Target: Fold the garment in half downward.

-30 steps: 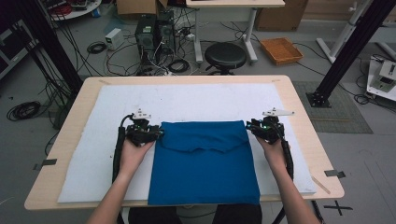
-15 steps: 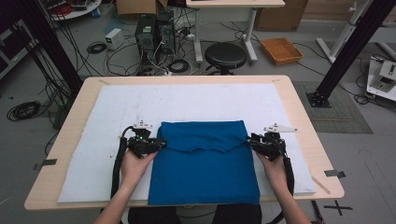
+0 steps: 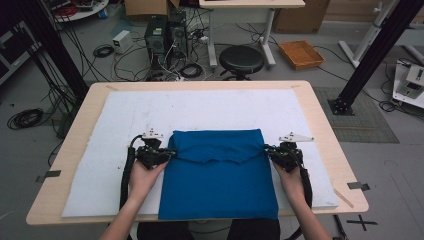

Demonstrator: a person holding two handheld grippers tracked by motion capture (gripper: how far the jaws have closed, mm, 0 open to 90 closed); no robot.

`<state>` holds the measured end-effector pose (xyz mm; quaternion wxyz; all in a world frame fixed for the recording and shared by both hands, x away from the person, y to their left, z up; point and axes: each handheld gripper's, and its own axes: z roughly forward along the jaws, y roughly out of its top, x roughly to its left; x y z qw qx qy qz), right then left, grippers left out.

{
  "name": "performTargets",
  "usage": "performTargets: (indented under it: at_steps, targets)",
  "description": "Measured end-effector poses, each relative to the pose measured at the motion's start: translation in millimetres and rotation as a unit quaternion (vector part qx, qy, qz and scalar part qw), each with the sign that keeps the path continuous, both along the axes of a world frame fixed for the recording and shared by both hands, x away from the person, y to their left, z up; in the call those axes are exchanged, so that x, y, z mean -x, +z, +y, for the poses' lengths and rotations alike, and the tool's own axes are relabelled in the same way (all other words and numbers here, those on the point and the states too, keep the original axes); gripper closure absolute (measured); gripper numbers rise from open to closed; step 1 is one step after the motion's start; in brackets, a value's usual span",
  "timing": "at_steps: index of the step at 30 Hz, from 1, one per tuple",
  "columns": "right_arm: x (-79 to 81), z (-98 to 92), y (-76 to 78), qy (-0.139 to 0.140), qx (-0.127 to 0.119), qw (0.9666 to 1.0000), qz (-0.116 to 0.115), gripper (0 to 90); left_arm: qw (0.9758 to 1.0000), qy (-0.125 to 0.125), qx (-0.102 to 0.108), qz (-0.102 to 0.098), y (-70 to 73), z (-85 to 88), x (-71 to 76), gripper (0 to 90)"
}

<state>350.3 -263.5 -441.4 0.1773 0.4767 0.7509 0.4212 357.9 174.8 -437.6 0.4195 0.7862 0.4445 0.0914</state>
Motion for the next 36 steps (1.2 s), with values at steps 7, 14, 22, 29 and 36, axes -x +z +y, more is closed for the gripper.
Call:
performTargets:
  at_steps: [7, 14, 22, 29, 36]
  targets:
    - [8.7, -5.8, 5.5, 0.008, -0.026, 0.9996, 0.006, 89.6, 0.9997, -0.015, 0.019, 0.001, 8.2, 3.8, 6.1, 86.0]
    - [42.3, -11.2, 21.0, 0.042, -0.035, 0.9985, 0.008, 89.6, 0.9981, -0.044, 0.042, 0.012, 24.6, 12.3, 29.7, 85.9]
    - [92.2, -20.8, 23.3, 0.060, -0.063, 0.9959, 0.022, 89.7, 0.9943, -0.083, 0.060, 0.030, 27.8, 18.8, 72.4, 85.9]
    - [130.5, -27.5, 19.8, 0.068, -0.080, 0.9941, 0.027, 89.7, 0.9908, -0.109, 0.071, 0.035, 28.3, 20.9, 110.3, 85.9]
    - [158.1, -23.7, 17.8, 0.082, -0.051, 0.9952, 0.016, 89.7, 0.9904, -0.120, 0.052, 0.045, 17.8, 20.9, 131.3, 85.8]
